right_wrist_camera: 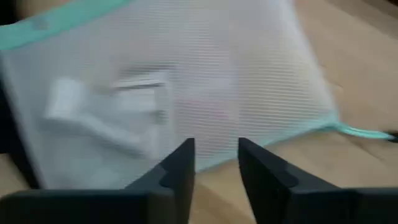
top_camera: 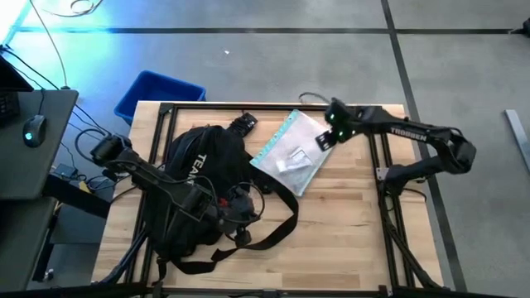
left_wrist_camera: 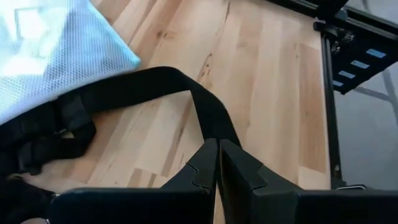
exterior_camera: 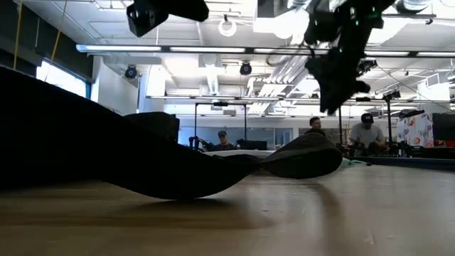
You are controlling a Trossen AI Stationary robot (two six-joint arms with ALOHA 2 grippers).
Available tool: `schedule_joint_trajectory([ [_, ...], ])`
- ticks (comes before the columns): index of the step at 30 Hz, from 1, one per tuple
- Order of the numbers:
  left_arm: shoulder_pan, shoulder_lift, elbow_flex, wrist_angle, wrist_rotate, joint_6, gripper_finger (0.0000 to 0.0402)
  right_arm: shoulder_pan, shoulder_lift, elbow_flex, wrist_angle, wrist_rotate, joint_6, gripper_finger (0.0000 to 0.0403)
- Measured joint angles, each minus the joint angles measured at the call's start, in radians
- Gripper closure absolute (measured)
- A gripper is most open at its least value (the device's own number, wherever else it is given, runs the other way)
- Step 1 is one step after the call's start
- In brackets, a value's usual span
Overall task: Unpack backpack
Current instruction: Open the transparent zip bag
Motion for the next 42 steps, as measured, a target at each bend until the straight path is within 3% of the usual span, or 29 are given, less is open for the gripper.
schedule_joint_trajectory([
  [5, 0.003, -0.01, 0.0, -0.002, 0.026, 0.0, 0.0402, -0.157, 0.0, -0.077, 0.068, -0.014, -0.002, 0.0216],
  [10, 0.053, -0.011, 0.0, -0.028, 0.054, 0.073, 0.0402, -0.268, 0.034, -0.178, 0.191, -0.092, 0.024, 0.0187],
  [14, 0.137, -0.011, 0.0, -0.051, 0.084, 0.15, 0.0402, -0.322, 0.088, -0.221, 0.255, -0.102, 0.024, 0.0188],
  [19, 0.254, -0.011, 0.0, -0.046, 0.194, 0.211, 0.0402, -0.351, 0.142, -0.228, 0.336, -0.147, -0.002, 0.0202],
  [24, 0.33, -0.006, -0.002, -0.024, 0.208, 0.396, 0.0402, -0.363, 0.215, -0.227, 0.346, -0.098, -0.012, 0.0215],
  [30, 0.426, 0.019, -0.055, 0.07, 0.208, 0.386, 0.0402, -0.36, 0.275, -0.222, 0.352, -0.175, -0.113, 0.026],
  [37, 0.516, 0.117, -0.097, 0.143, 0.212, 0.258, 0.0402, -0.308, 0.186, -0.23, 0.145, -0.335, -0.219, 0.0391],
  [42, 0.547, 0.165, -0.083, 0.188, 0.254, 0.199, 0.0402, -0.256, 0.022, -0.229, 0.011, -0.409, -0.245, 0.0399],
])
